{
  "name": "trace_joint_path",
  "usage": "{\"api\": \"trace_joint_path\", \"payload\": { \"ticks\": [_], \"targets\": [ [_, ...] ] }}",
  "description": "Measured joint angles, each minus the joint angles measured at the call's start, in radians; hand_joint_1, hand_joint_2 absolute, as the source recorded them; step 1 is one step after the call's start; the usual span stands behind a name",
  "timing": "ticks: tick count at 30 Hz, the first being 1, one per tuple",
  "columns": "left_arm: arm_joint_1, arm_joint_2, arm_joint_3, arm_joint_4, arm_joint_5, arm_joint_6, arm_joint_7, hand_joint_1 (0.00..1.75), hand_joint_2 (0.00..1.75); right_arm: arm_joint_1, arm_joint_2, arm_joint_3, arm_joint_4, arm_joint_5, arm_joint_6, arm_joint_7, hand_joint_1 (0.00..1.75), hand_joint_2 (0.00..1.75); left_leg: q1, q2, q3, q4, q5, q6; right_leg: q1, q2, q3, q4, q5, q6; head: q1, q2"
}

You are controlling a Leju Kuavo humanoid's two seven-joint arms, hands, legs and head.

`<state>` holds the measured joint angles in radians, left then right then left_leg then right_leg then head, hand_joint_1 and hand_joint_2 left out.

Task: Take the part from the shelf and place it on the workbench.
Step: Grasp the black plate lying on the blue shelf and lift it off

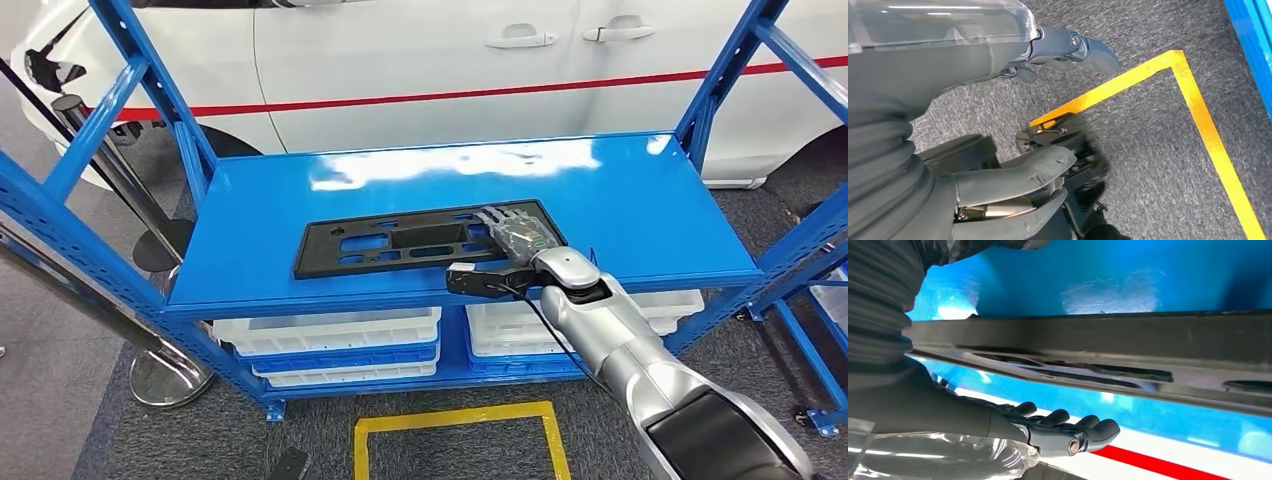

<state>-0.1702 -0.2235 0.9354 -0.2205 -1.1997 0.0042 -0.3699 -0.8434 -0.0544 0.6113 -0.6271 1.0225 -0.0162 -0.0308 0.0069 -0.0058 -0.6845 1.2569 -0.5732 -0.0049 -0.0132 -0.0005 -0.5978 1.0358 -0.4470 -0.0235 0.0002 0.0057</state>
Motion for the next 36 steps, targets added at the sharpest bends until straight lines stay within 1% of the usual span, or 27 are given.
{"api": "trace_joint_path", "payload": {
  "ticks": [1, 2, 3, 5, 6, 7, 10, 11, 12, 13, 15, 16, 17, 18, 20, 21, 22, 25, 27, 28, 30, 31, 32, 33, 34, 35, 36],
  "targets": [
    [0.002, 0.0, 0.0, 0.0, 0.001, 0.0, 0.0, 0.0, 1.75, 0.005, 0.0, -0.004, 0.0, -0.001, -0.006, 0.001, 0.0, 1.75, 0.002, 0.0, -0.011, 0.032, -0.009, -0.003, 0.0, 0.0, -0.001, 0.0, 0.0, 0.0, 0.0, 0.0],
    [0.004, 0.0, 0.0, 0.0, 0.003, 0.0, 0.001, 0.0, 1.75, 0.009, 0.0, -0.008, 0.0, -0.001, -0.01, 0.002, 0.0, 1.75, 0.004, 0.0, -0.005, 0.03, -0.001, -0.005, 0.0, 0.0, -0.001, 0.0, 0.001, 0.001, 0.0, 0.0],
    [0.005, 0.001, 0.0, 0.0, 0.004, 0.001, 0.001, 0.0, 1.75, 0.011, 0.0, -0.013, 0.0, -0.002, -0.013, 0.002, 0.0, 1.75, 0.006, 0.0, 0.019, -0.009, 0.023, -0.005, -0.001, 0.0, 0.0, 0.0, 0.002, 0.002, 0.0, 0.0],
    [0.004, 0.002, 0.0, 0.0, 0.006, 0.003, 0.002, 0.0, 1.75, 0.013, -0.001, -0.02, -0.001, -0.002, -0.014, 0.002, 0.0, 1.75, 0.006, 0.001, 0.095, -0.143, 0.075, -0.002, -0.001, 0.0, 0.001, 0.0, 0.004, 0.008, 0.0, 0.0],
    [0.004, 0.002, 0.0, 0.0, 0.007, 0.004, 0.002, 0.0, 1.75, 0.014, -0.002, -0.023, -0.002, -0.002, -0.014, 0.002, 0.0, 1.75, 0.004, 0.001, 0.122, -0.196, 0.09, 0.002, 0.0, 0.0, 0.001, 0.0, 0.005, 0.013, 0.0, 0.0],
    [0.004, 0.002, 0.0, 0.0, 0.007, 0.005, 0.002, 0.0, 1.75, 0.015, -0.004, -0.025, -0.002, -0.002, -0.014, 0.002, 0.0, 1.75, 0.002, 0.001, 0.138, -0.228, 0.095, 0.007, 0.001, 0.0, 0.002, -0.001, 0.006, 0.02, 0.0, 0.0],
    [0.007, 0.003, 0.0, 0.0, 0.007, 0.007, 0.004, 0.0, 1.75, 0.02, -0.009, -0.029, -0.003, -0.002, -0.014, 0.002, 0.0, 1.75, -0.002, 0.001, 0.142, -0.247, 0.102, 0.027, -0.001, 0.001, 0.005, -0.008, 0.011, 0.039, 0.0, 0.0],
    [0.007, 0.004, 0.0, 0.0, 0.007, 0.007, 0.004, 0.0, 1.75, 0.022, -0.011, -0.031, -0.003, -0.001, -0.014, 0.002, 0.0, 1.75, -0.001, 0.003, 0.145, -0.253, 0.108, 0.034, -0.001, 0.001, 0.002, 0.0, 0.002, 0.043, 0.001, 0.0],
    [0.007, 0.004, 0.0, 0.0, 0.006, 0.007, 0.004, 0.0, 1.75, 0.023, -0.013, -0.032, -0.003, 0.0, -0.014, 0.002, 0.0, 1.75, 0.0, 0.004, 0.146, -0.259, 0.114, 0.042, -0.001, 0.001, -0.01, 0.025, -0.017, 0.046, 0.001, 0.0],
    [0.006, 0.004, 0.0, 0.0, 0.007, 0.008, 0.004, 0.0, 1.75, 0.026, -0.015, -0.033, -0.003, 0.001, -0.014, 0.002, 0.0, 1.75, 0.0, 0.006, 0.145, -0.262, 0.119, 0.049, -0.002, 0.001, -0.03, 0.072, -0.048, 0.047, 0.001, 0.0],
    [0.007, 0.005, 0.0, 0.0, 0.007, 0.008, 0.005, 0.0, 1.75, 0.031, -0.017, -0.035, -0.003, 0.003, -0.014, 0.002, 0.0, 1.75, -0.005, 0.007, 0.14, -0.263, 0.122, 0.056, -0.001, 0.001, -0.086, 0.198, -0.112, 0.048, 0.001, 0.0],
    [0.008, 0.005, 0.0, 0.0, 0.007, 0.008, 0.005, 0.0, 1.75, 0.034, -0.018, -0.035, -0.003, 0.004, -0.014, 0.002, 0.0, 1.75, -0.007, 0.007, 0.139, -0.262, 0.122, 0.057, -0.001, 0.001, -0.106, 0.243, -0.125, 0.047, 0.001, 0.0],
    [0.009, 0.006, 0.0, 0.0, 0.007, 0.008, 0.005, 0.0, 1.75, 0.035, -0.019, -0.036, -0.003, 0.004, -0.014, 0.002, 0.0, 1.75, -0.009, 0.006, 0.139, -0.262, 0.122, 0.058, 0.0, 0.001, -0.111, 0.256, -0.118, 0.047, 0.001, 0.0],
    [0.01, 0.006, 0.0, 0.0, 0.008, 0.008, 0.006, 0.0, 1.75, 0.034, -0.019, -0.038, -0.003, 0.005, -0.014, 0.002, 0.0, 1.75, -0.01, 0.006, 0.14, -0.261, 0.122, 0.058, 0.0, 0.001, -0.099, 0.232, -0.095, 0.044, 0.001, 0.0],
    [0.009, 0.007, 0.0, 0.0, 0.008, 0.007, 0.007, 0.0, 1.75, 0.031, -0.019, -0.04, -0.004, 0.006, -0.013, 0.002, 0.0, 1.75, -0.011, 0.005, 0.143, -0.259, 0.118, 0.055, 0.002, 0.001, -0.038, 0.107, -0.028, 0.036, 0.001, 0.0],
    [0.007, 0.006, 0.0, 0.0, 0.008, 0.007, 0.008, 0.0, 1.75, 0.027, -0.018, -0.041, -0.004, 0.005, -0.013, 0.002, 0.0, 1.75, -0.013, 0.005, 0.143, -0.256, 0.115, 0.051, 0.004, 0.001, -0.011, 0.047, -0.008, 0.032, 0.001, 0.0],
    [0.006, 0.006, 0.0, 0.0, 0.007, 0.005, 0.008, 0.0, 1.75, 0.024, -0.017, -0.042, -0.005, 0.005, -0.013, 0.002, 0.0, 1.75, -0.015, 0.005, 0.142, -0.254, 0.113, 0.047, 0.006, 0.001, 0.008, 0.006, 0.003, 0.028, 0.001, 0.0],
    [0.001, 0.006, -0.001, 0.0, 0.005, -0.002, 0.011, 0.0, 1.75, 0.018, -0.011, -0.043, -0.006, 0.007, -0.014, 0.002, 0.0, 1.75, -0.014, 0.005, 0.14, -0.251, 0.109, 0.033, 0.008, 0.001, 0.018, -0.018, 0.003, 0.018, 0.001, 0.0],
    [0.0, 0.006, -0.001, 0.0, 0.004, -0.004, 0.012, 0.0, 1.75, 0.015, -0.005, -0.043, -0.006, 0.009, -0.015, 0.002, 0.0, 1.75, -0.012, 0.005, 0.127, -0.22, 0.086, 0.022, 0.004, -0.002, 0.022, -0.026, 0.008, 0.009, 0.001, 0.0],
    [-0.001, 0.006, -0.001, 0.0, 0.004, -0.004, 0.013, 0.0, 1.75, 0.014, -0.002, -0.043, -0.006, 0.012, -0.016, 0.002, 0.0, 1.75, -0.009, 0.004, 0.108, -0.178, 0.061, 0.016, 0.002, -0.003, 0.023, -0.029, 0.01, 0.004, 0.0, 0.0],
    [-0.001, 0.006, -0.001, 0.0, 0.004, -0.004, 0.014, 0.0, 1.75, 0.013, 0.004, -0.043, -0.006, 0.018, -0.018, 0.002, 0.0, 1.75, -0.002, 0.004, 0.048, -0.055, 0.002, 0.005, 0.002, -0.004, 0.02, -0.029, 0.011, 0.001, 0.0, 0.0],
    [-0.001, 0.006, -0.001, 0.0, 0.004, -0.004, 0.015, 0.0, 1.75, 0.014, 0.006, -0.043, -0.006, 0.02, -0.019, 0.002, 0.0, 1.75, 0.002, 0.004, 0.021, -0.001, -0.014, 0.0, 0.001, -0.004, 0.019, -0.029, 0.011, 0.0, 0.0, 0.0],
    [0.0, 0.006, -0.002, 0.0, 0.004, -0.004, 0.016, 0.0, 1.75, 0.014, 0.008, -0.043, -0.006, 0.022, -0.02, 0.002, 0.0, 1.75, 0.006, 0.005, 0.007, 0.026, -0.015, -0.004, 0.001, -0.004, 0.019, -0.029, 0.011, 0.0, 0.0, 0.0],
    [0.0, 0.006, -0.002, 0.0, 0.004, -0.004, 0.017, 0.0, 1.75, 0.014, 0.008, -0.043, -0.005, 0.023, -0.022, 0.002, 0.0, 1.75, 0.011, 0.005, 0.011, 0.015, 0.004, -0.008, 0.0, -0.004, 0.019, -0.028, 0.011, 0.001, 0.0, 0.0],
    [0.0, 0.006, -0.002, 0.0, 0.004, -0.004, 0.017, 0.0, 1.75, 0.013, 0.009, -0.043, -0.005, 0.024, -0.026, 0.002, 0.0, 1.75, 0.015, 0.005, 0.034, -0.034, 0.038, -0.011, -0.002, -0.004, 0.02, -0.026, 0.01, 0.003, 0.0, 0.0],
    [0.0, 0.006, -0.002, 0.0, 0.004, -0.003, 0.018, 0.0, 1.75, 0.012, 0.009, -0.043, -0.006, 0.024, -0.032, 0.002, 0.0, 1.75, 0.019, 0.005, 0.067, -0.104, 0.073, -0.013, -0.003, -0.004, 0.02, -0.024, 0.009, 0.007, 0.0, 0.0],
    [-0.001, 0.006, -0.002, 0.0, 0.004, -0.003, 0.018, 0.0, 1.75, 0.012, 0.009, -0.043, -0.006, 0.025, -0.038, 0.002, 0.0, 1.75, 0.019, 0.005, 0.098, -0.172, 0.097, -0.014, -0.003, -0.003, 0.019, -0.02, 0.007, 0.013, 0.0, 0.0]
  ]
}}
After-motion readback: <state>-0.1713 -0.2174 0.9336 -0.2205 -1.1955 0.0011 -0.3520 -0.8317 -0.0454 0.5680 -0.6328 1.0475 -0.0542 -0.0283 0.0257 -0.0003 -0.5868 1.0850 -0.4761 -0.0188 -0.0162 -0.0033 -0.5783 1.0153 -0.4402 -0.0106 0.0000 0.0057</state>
